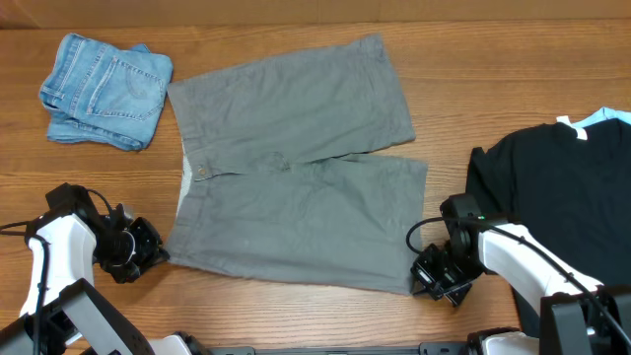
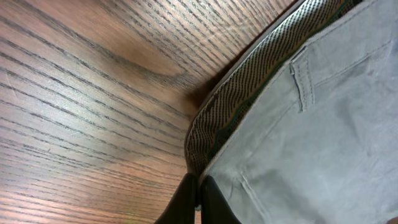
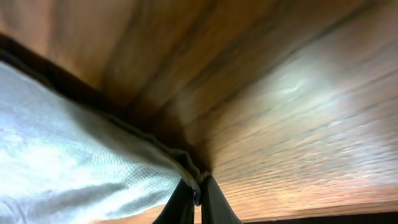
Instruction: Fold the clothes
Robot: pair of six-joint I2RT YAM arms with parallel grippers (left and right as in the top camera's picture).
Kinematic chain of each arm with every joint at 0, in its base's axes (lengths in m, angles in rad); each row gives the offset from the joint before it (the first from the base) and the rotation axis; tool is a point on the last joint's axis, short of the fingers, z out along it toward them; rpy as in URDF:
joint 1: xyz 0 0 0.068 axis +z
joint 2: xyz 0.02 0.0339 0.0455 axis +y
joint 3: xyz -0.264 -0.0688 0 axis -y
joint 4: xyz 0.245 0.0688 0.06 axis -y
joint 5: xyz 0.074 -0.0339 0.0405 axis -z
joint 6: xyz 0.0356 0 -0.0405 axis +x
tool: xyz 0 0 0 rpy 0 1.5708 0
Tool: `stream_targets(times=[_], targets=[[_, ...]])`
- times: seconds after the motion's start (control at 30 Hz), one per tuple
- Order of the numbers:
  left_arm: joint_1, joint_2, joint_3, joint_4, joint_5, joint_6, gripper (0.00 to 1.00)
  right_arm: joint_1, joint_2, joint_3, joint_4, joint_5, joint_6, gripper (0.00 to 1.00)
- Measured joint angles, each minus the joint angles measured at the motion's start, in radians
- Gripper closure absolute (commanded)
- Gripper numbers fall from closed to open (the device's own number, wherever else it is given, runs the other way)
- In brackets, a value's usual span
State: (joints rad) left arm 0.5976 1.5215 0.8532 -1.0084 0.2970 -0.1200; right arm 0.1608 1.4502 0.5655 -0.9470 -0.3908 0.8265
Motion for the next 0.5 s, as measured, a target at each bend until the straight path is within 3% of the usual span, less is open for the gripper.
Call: stream_targets(times=[0.27,0.5], targets=[[0.000,0.000,0.000,-0.019,0.018,0.009,0.96,0.000,-0.011,0.116,-0.146,0.086,-0.063,0.96],[0.000,0.000,0.003,-0.048,0.021,0.020,0.96,0.000,-0.126,0.243,-0.232,0.122,-0.093,0.96]])
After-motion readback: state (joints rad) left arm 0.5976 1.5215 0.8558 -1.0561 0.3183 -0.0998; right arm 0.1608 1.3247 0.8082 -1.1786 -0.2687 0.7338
